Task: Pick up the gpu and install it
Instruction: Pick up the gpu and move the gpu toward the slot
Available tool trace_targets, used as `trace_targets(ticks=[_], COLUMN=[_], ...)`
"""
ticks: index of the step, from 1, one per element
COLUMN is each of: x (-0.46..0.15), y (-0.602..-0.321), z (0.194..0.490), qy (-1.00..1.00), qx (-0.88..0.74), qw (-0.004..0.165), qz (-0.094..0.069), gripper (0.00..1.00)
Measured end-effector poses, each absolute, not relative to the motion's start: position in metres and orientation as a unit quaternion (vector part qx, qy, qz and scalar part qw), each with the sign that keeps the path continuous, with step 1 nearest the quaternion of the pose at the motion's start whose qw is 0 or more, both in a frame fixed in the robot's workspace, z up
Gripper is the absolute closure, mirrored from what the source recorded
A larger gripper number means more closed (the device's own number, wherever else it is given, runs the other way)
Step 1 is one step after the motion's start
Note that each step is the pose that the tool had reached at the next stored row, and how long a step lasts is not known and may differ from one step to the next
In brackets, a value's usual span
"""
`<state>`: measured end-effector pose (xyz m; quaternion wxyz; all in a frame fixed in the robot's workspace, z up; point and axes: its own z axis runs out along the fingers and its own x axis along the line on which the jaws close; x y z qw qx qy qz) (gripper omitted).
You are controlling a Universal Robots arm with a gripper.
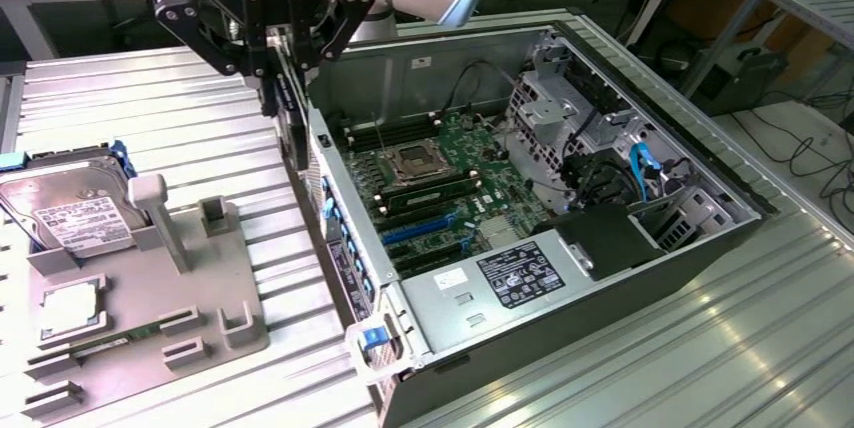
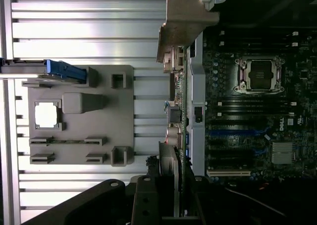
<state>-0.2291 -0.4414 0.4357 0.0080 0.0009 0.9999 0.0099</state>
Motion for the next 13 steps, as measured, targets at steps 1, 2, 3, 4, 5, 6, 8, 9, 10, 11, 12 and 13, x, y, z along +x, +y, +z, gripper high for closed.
trace_targets(ticks=[1, 2, 3, 4, 5, 6, 8, 9, 10, 11, 12, 13], x=[-0.228, -0.227, -0.227, -0.226, -0.225, -0.224, -0.223, -0.222, -0.221, -0.219, -0.219, -0.218], y=[-0.441, -0.441, -0.441, -0.441, -0.441, -0.441, -0.441, -0.441, -0.441, -0.441, -0.441, -0.441], z=[0.436, 0.436, 0.436, 0.436, 0.436, 0.436, 0.436, 0.436, 0.436, 0.436, 0.436, 0.436], qy=[1.000, 1.000, 1.000, 1.000, 1.000, 1.000, 1.000, 1.000, 1.000, 1.000, 1.000, 1.000], qx=[0.001, 0.001, 0.001, 0.001, 0.001, 0.001, 0.001, 0.001, 0.001, 0.001, 0.001, 0.001], qw=[0.008, 0.008, 0.008, 0.008, 0.008, 0.008, 0.008, 0.008, 0.008, 0.008, 0.008, 0.008], qz=[0.010, 0.010, 0.010, 0.010, 0.010, 0.010, 0.010, 0.010, 0.010, 0.010, 0.010, 0.010], gripper=[0.72, 0.72, 0.72, 0.72, 0.72, 0.72, 0.72, 0.72, 0.72, 0.72, 0.72, 0.72])
